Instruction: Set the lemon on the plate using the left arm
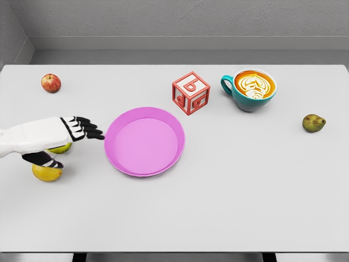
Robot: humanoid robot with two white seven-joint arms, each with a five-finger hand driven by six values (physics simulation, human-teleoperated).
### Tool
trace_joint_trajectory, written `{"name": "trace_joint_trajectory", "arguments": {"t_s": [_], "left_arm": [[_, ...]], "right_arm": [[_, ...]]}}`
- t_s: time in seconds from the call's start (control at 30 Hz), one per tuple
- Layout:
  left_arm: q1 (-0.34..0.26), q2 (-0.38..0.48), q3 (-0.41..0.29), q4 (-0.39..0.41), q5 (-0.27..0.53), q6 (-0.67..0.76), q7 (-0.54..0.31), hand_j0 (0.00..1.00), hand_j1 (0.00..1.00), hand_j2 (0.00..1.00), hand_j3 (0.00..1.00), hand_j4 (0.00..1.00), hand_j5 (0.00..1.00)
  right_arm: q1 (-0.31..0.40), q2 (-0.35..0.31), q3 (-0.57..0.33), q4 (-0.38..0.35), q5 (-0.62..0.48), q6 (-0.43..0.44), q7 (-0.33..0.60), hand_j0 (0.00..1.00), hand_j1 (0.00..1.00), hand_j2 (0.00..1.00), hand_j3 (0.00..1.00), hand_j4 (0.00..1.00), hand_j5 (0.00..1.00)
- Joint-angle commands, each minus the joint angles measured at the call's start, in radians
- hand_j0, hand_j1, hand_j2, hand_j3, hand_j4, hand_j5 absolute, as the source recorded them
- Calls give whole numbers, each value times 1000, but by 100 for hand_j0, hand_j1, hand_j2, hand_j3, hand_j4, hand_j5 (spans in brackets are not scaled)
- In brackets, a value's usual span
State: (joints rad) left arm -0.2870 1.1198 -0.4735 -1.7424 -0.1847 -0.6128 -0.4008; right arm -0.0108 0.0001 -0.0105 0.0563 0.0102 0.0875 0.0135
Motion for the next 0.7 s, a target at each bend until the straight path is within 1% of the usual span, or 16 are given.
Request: {"name": "trace_joint_trajectory", "arguments": {"t_s": [0.0, 0.2, 0.23, 0.33, 0.4, 0.43, 0.5, 0.63, 0.67], "left_arm": [[0, 9, -2, 0, 5, 2, 0, 100, 100, 100, 100, 100, 100], [2, 8, -1, 0, 2, 2, 0, 100, 100, 100, 100, 100, 100], [2, 9, -1, 3, -5, 2, 0, 100, 100, 100, 100, 100, 100], [3, 8, 6, 6, -68, 2, 0, 100, 100, 100, 100, 100, 100], [5, 11, 12, 6, -67, 2, 10, 100, 100, 100, 100, 100, 100], [6, 15, 10, 9, -67, 2, 10, 100, 100, 100, 100, 100, 100], [5, 69, 9, 15, -72, 2, 2, 100, 100, 100, 100, 100, 100], [0, 97, 12, 15, -79, 2, -1, 100, 100, 100, 100, 100, 100], [-3, 97, 12, 15, -98, 2, -4, 100, 100, 100, 100, 100, 100]], "right_arm": [[2, 0, -3, 5, -3, 0, -4, 100, 100, 100, 100, 100, 100], [2, 0, 0, 5, -1, 1, -1, 100, 100, 100, 100, 100, 100], [2, 0, -2, 5, -1, 0, -1, 100, 100, 100, 100, 100, 100], [2, 0, -2, 5, -1, 1, -1, 100, 100, 100, 100, 100, 100], [2, 0, -2, 3, -1, 1, -1, 100, 100, 100, 100, 100, 100], [2, 0, -2, 5, -1, 1, -1, 100, 100, 100, 100, 100, 100], [2, 0, -2, 5, -1, 1, -1, 100, 100, 100, 100, 100, 100], [2, 0, -2, 3, -1, 1, -1, 100, 100, 100, 100, 100, 100], [2, 0, -2, 4, -1, 0, -1, 100, 100, 100, 100, 100, 100]]}}
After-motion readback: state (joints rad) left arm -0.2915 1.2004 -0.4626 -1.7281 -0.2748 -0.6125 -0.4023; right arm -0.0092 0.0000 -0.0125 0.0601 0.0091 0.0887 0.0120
